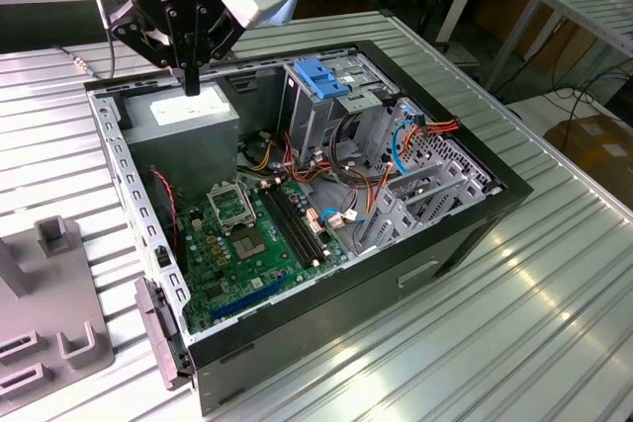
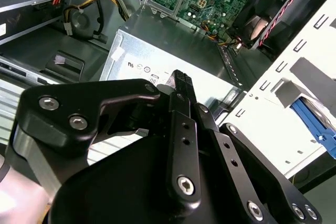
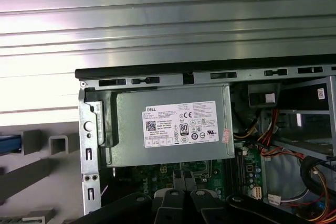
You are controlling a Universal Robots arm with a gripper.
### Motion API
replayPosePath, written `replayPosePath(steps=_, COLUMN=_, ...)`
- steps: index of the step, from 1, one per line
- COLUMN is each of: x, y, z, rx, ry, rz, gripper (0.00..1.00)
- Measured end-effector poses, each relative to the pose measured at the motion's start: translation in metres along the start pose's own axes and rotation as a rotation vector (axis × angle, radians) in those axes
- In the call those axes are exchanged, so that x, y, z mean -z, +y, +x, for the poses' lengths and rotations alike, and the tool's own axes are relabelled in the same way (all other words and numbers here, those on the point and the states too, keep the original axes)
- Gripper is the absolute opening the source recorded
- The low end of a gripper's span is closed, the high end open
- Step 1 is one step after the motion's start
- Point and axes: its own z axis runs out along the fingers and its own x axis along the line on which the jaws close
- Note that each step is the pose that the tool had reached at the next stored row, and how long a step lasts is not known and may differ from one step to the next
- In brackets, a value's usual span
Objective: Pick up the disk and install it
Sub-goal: 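Reach for the disk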
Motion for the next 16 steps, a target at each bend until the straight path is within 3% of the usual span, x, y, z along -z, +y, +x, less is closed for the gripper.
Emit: replayPosePath(steps=16, x=0.0001, y=-0.0003, z=0.0039, rx=0.0, ry=0.0, rz=0.0, gripper=0.1)
